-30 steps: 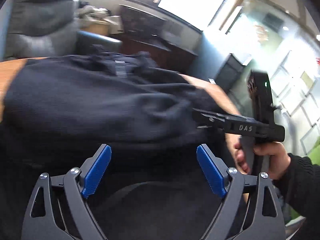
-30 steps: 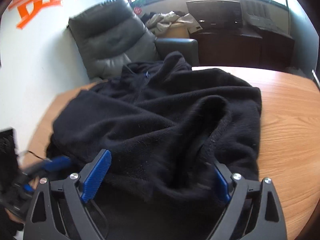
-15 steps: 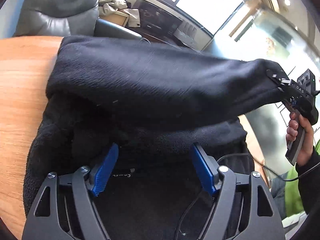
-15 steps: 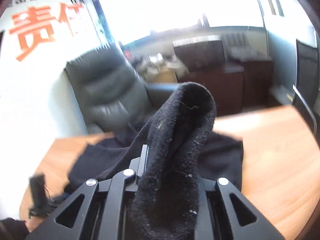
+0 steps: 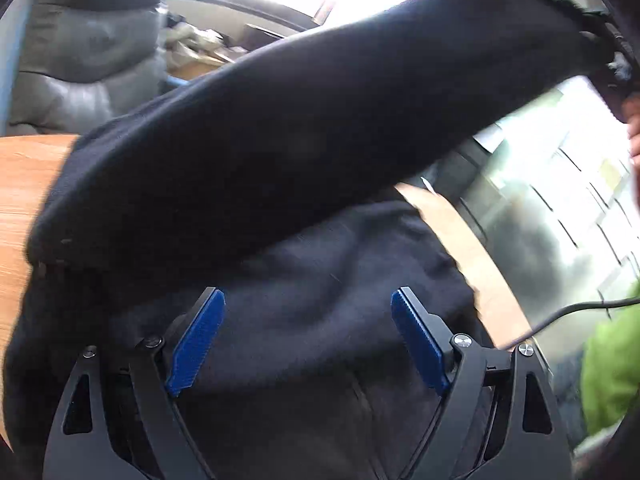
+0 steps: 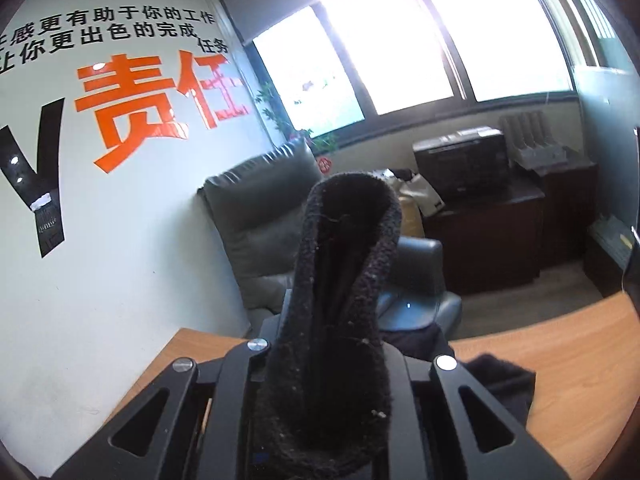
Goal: Fold clothes
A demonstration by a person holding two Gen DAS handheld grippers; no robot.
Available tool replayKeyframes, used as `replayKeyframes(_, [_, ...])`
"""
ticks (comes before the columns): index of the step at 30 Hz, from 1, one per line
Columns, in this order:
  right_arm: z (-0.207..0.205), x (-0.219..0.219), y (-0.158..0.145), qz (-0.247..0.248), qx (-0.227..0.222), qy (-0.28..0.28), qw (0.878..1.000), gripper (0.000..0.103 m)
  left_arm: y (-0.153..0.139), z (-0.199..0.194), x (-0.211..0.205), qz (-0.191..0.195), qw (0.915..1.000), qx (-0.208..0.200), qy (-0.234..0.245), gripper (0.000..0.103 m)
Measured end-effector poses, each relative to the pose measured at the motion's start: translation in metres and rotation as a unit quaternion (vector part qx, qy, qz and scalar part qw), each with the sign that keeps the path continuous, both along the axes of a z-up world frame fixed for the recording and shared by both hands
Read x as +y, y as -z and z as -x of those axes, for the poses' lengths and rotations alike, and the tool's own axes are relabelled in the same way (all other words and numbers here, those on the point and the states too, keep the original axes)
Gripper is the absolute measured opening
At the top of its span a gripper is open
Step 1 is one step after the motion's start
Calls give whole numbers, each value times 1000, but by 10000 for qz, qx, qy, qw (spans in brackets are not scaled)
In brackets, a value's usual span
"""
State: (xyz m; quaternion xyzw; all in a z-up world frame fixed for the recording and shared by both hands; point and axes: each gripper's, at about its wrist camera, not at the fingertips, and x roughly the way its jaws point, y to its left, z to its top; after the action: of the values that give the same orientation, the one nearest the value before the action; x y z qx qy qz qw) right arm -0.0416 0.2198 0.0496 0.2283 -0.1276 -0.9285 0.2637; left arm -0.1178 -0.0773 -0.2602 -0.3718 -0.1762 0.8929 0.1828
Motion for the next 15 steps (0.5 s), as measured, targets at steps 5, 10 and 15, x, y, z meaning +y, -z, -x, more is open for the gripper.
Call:
replayKeyframes(5, [10, 4, -1, -328, -28, 10, 9995, 15, 17, 3, -67, 73, 9904, -247, -1358, 86])
replayKeyframes(10, [26, 23, 76, -481, -541, 149, 9973, 15, 45, -17, -109, 328, 9843, -745, -1569, 72])
replayKeyframes(15, [29, 60, 196, -716, -1413, 330, 9868, 16, 44, -32, -111, 617, 9857, -730, -1390, 73])
